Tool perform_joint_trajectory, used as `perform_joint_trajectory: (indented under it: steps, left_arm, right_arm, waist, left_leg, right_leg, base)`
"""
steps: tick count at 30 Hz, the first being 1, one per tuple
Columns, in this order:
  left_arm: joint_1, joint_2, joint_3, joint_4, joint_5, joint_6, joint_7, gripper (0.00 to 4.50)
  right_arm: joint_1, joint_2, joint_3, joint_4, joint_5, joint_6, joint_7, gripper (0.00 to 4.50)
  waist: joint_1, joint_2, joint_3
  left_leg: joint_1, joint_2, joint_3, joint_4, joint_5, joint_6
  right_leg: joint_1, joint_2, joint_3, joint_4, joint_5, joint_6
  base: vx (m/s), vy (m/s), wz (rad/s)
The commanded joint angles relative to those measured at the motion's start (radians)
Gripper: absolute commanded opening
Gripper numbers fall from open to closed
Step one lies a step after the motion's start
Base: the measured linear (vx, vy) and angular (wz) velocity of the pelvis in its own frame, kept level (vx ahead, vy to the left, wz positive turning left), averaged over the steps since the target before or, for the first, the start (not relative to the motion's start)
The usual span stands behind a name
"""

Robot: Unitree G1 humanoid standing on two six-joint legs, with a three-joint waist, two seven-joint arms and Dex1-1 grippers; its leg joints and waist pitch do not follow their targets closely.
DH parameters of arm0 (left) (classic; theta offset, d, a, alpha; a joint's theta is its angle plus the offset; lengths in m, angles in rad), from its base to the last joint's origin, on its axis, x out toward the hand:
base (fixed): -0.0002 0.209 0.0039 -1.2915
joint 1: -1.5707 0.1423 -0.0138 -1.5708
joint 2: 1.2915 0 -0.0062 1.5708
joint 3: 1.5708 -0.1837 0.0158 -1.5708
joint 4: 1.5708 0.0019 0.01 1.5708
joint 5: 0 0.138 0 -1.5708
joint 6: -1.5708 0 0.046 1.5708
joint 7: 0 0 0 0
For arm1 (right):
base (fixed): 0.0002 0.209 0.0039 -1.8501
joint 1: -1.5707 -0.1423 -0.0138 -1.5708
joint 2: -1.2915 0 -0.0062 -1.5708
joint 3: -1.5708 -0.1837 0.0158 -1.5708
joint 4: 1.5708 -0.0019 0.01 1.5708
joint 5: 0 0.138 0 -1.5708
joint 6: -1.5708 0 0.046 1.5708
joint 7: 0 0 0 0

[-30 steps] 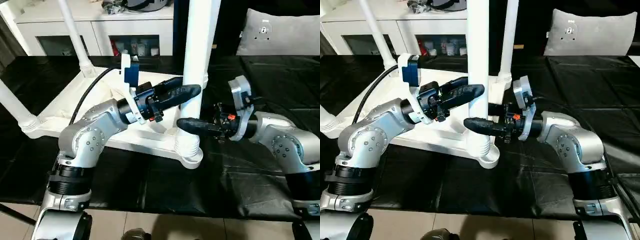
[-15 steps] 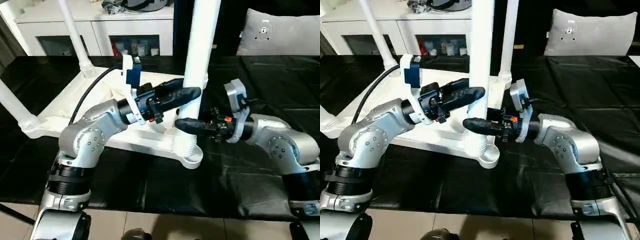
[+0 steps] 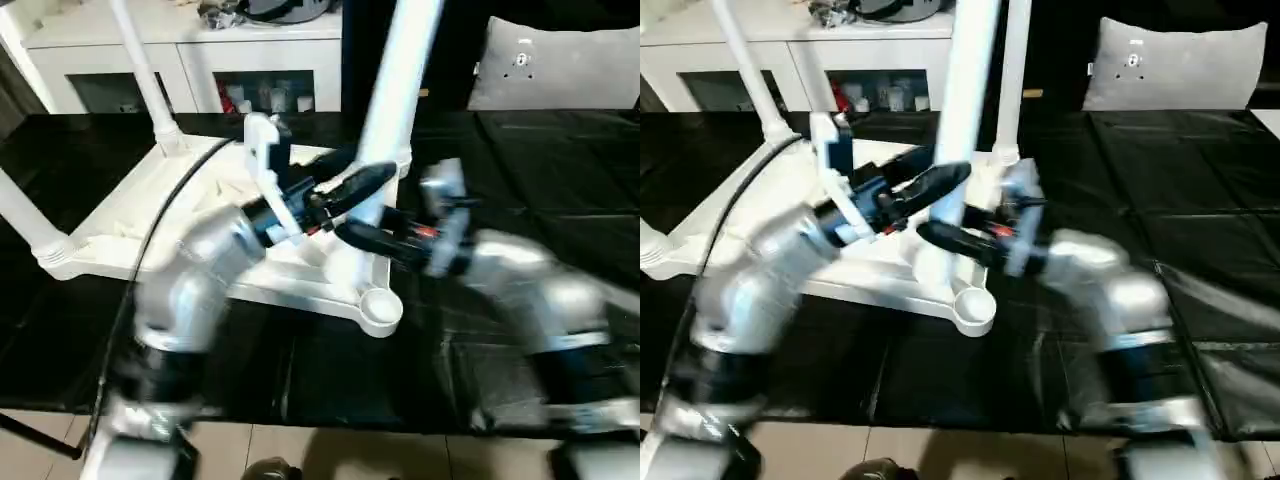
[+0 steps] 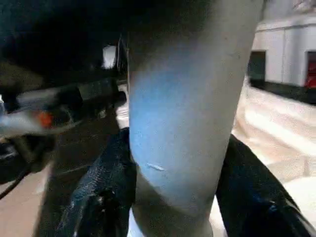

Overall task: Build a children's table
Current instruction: Pick table leg

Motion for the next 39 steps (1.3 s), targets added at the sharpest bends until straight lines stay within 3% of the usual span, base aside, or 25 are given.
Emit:
perform_joint_trajectory:
  steps: [1, 5, 6, 8, 12, 13, 20, 28, 31, 36, 39]
  left_arm:
    - [0.007, 0.001, -0.011, -0.012, 0.053, -0.026, 0.054, 3.35]
    - [0.027, -0.057, -0.033, -0.003, 0.140, -0.071, 0.198, 3.37]
    - [0.037, -0.081, -0.035, -0.001, 0.169, -0.089, 0.242, 3.01]
    - [0.053, -0.125, -0.049, 0.012, 0.275, -0.171, 0.363, 3.01]
    - [0.062, -0.137, -0.078, 0.018, 0.297, -0.200, 0.370, 2.83]
    - [0.065, -0.137, -0.086, 0.018, 0.300, -0.201, 0.369, 2.60]
    - [0.072, -0.154, -0.091, 0.032, 0.342, -0.235, 0.400, 2.18]
    - [0.073, -0.157, -0.079, 0.049, 0.350, -0.253, 0.423, 1.97]
    - [0.047, -0.148, -0.036, 0.075, 0.332, -0.252, 0.423, 1.95]
    - [0.008, -0.112, 0.023, 0.122, 0.305, -0.258, 0.408, 1.91]
    - [-0.010, -0.084, 0.061, 0.144, 0.240, -0.215, 0.353, 1.90]
  right_arm:
    - [-0.007, 0.011, -0.006, -0.006, -0.013, -0.034, -0.041, 1.88]
    - [-0.008, 0.068, -0.014, 0.009, -0.047, -0.073, -0.127, 1.88]
    - [-0.008, 0.086, -0.013, 0.016, -0.065, -0.091, -0.154, 1.88]
    - [-0.010, 0.128, -0.010, 0.039, -0.098, -0.130, -0.212, 1.88]
    - [-0.010, 0.160, 0.001, 0.044, -0.103, -0.145, -0.246, 1.88]
    - [-0.010, 0.166, 0.005, 0.044, -0.106, -0.147, -0.251, 1.88]
    - [-0.014, 0.201, 0.017, 0.064, -0.132, -0.175, -0.267, 1.88]
    - [-0.006, 0.215, 0.026, 0.071, -0.148, -0.174, -0.282, 1.88]
    - [-0.003, 0.201, 0.020, 0.067, -0.117, -0.164, -0.224, 2.58]
    - [0.018, 0.169, 0.005, 0.037, -0.099, -0.153, -0.198, 2.88]
    - [0.031, 0.125, -0.020, 0.007, -0.096, -0.140, -0.190, 3.03]
  waist:
    - [-0.003, -0.017, -0.078]
    - [-0.009, -0.012, -0.077]
    - [-0.009, -0.014, -0.079]
    - [-0.012, -0.015, -0.077]
    - [-0.013, -0.015, -0.077]
    - [-0.018, -0.013, -0.076]
    - [-0.030, -0.009, -0.076]
    - [-0.035, -0.003, -0.075]
    - [-0.035, -0.002, -0.076]
    - [-0.033, -0.003, -0.078]
    - [-0.039, -0.012, -0.080]
  left_leg:
    - [0.020, 0.106, -0.049, -0.069, -0.080, 0.063]
    - [0.016, 0.110, -0.052, -0.070, -0.085, 0.054]
    - [0.017, 0.107, -0.051, -0.069, -0.089, 0.054]
    - [0.012, 0.105, -0.051, -0.069, -0.095, 0.056]
    - [0.014, 0.103, -0.052, -0.071, -0.104, 0.063]
    - [0.014, 0.107, -0.054, -0.073, -0.111, 0.060]
    - [0.011, 0.106, -0.055, -0.073, -0.123, 0.058]
    - [0.014, 0.107, -0.055, -0.074, -0.143, 0.054]
    - [0.013, 0.107, -0.055, -0.074, -0.145, 0.054]
    - [0.014, 0.104, -0.055, -0.072, -0.135, 0.061]
    - [0.012, 0.104, -0.054, -0.070, -0.117, 0.066]
  right_leg:
    - [0.051, -0.122, 0.081, -0.071, -0.272, -0.058]
    - [0.050, -0.123, 0.083, -0.067, -0.233, -0.064]
    - [0.053, -0.126, 0.083, -0.068, -0.225, -0.066]
    - [0.054, -0.125, 0.081, -0.072, -0.235, -0.062]
    - [0.054, -0.124, 0.080, -0.076, -0.265, -0.041]
    - [0.051, -0.123, 0.081, -0.074, -0.254, -0.042]
    - [0.054, -0.125, 0.081, -0.069, -0.218, -0.061]
    - [0.053, -0.126, 0.083, -0.071, -0.221, -0.067]
    - [0.054, -0.124, 0.083, -0.070, -0.210, -0.070]
    - [0.056, -0.125, 0.082, -0.066, -0.177, -0.071]
    - [0.058, -0.127, 0.081, -0.063, -0.177, -0.078]
  base:
    - [0.000, 0.000, 0.00]
    - [0.000, 0.000, 0.00]
    - [0.000, 0.000, 0.00]
    - [0.000, 0.000, 0.00]
    - [0.000, 0.000, 0.00]
    - [0.000, 0.000, 0.00]
    - [0.000, 0.000, 0.00]
    - [0.000, 0.000, 0.00]
    - [0.000, 0.000, 0.00]
    - [0.000, 0.000, 0.00]
    - [0.000, 0.000, 0.00]
